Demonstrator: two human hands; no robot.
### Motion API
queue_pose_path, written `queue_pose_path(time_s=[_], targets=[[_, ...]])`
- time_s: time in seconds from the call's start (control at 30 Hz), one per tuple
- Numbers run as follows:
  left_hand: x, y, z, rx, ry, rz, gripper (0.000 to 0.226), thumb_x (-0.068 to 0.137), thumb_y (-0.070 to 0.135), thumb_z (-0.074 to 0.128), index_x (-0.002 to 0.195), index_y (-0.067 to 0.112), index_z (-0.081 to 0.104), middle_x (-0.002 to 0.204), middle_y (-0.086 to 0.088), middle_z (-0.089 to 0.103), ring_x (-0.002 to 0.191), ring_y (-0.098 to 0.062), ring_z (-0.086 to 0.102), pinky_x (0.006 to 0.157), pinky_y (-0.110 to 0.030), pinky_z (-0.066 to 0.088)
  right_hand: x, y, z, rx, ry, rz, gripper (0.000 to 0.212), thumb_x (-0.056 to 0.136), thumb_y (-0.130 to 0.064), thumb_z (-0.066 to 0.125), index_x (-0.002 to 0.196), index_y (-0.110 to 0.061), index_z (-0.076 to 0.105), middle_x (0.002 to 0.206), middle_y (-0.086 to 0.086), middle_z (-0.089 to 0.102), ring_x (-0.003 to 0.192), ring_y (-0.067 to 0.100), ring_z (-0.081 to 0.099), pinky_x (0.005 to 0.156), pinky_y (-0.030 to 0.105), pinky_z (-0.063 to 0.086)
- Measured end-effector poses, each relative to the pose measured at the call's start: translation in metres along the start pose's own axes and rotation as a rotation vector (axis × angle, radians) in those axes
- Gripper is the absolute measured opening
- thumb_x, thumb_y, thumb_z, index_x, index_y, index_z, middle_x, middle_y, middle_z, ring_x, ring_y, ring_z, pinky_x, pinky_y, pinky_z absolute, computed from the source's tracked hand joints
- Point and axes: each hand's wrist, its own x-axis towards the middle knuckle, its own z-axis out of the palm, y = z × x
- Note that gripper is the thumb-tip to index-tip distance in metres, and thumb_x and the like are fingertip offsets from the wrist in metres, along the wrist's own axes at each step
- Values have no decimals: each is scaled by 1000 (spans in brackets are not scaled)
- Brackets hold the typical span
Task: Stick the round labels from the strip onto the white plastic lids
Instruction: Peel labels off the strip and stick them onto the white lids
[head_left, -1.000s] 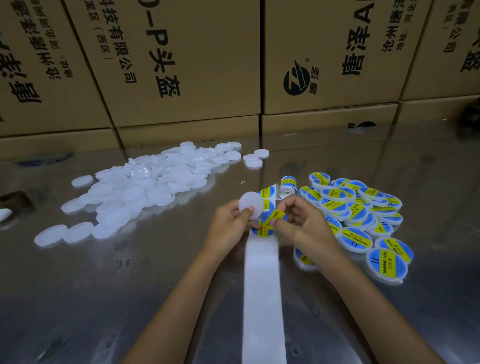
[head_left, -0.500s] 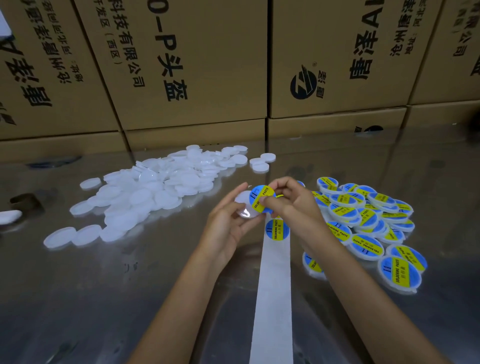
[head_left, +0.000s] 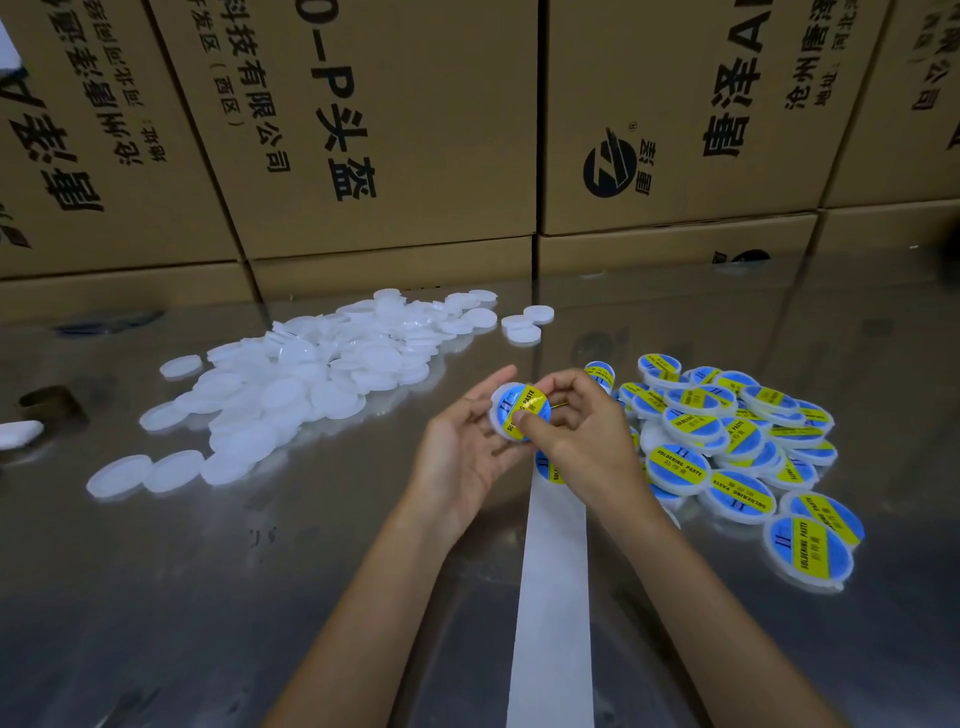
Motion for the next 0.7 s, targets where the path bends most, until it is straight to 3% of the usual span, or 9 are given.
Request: queue_pose_path(time_s=[0.2, 0.33, 0.43, 0.57, 0.7], targets=[[-2, -1, 3, 47, -14, 4, 42, 97, 7, 38, 131, 12, 62, 118, -17, 72, 99, -27, 73, 80, -33, 61, -1, 3, 0, -88, 35, -79, 26, 79, 0, 73, 89, -19, 57, 89, 1, 68, 78, 21, 66, 69, 36, 54], [-3, -2, 4, 84, -10, 5, 41, 98, 8, 38, 129, 14, 64, 117, -16, 72, 100, -26, 72, 85, -34, 60, 0, 7, 0, -168, 55, -131, 26, 78, -6, 74, 88, -23, 58, 84, -11, 65, 68, 5, 59, 61, 17, 45], [-3, 0, 4, 62, 11, 6, 40, 98, 7, 38, 128, 13, 64, 120, -18, 71, 101, -27, 71, 87, -36, 59, 0, 12, -2, -318, 107, -204, 26, 77, -17, 78, 93, -27, 60, 93, -15, 58, 75, 3, 54, 65, 9, 38], [-3, 0, 3, -44, 22, 1, 41, 97, 7, 41, 132, 9, 61, 122, -19, 70, 109, -31, 70, 95, -42, 57, -2, 15, -4, -344, 135, -209, 59, 74, -36, 82, 123, -33, 50, 104, -18, 47, 92, -1, 48, 72, 5, 38], [-3, 1, 4, -168, -11, -8, 41, 95, 6, 42, 132, 5, 60, 123, -22, 68, 108, -35, 69, 88, -47, 60, -2, 16, -4, -397, 124, -202, 47, 69, -50, 82, 105, -35, 57, 107, -18, 48, 93, -3, 49, 70, 7, 37]])
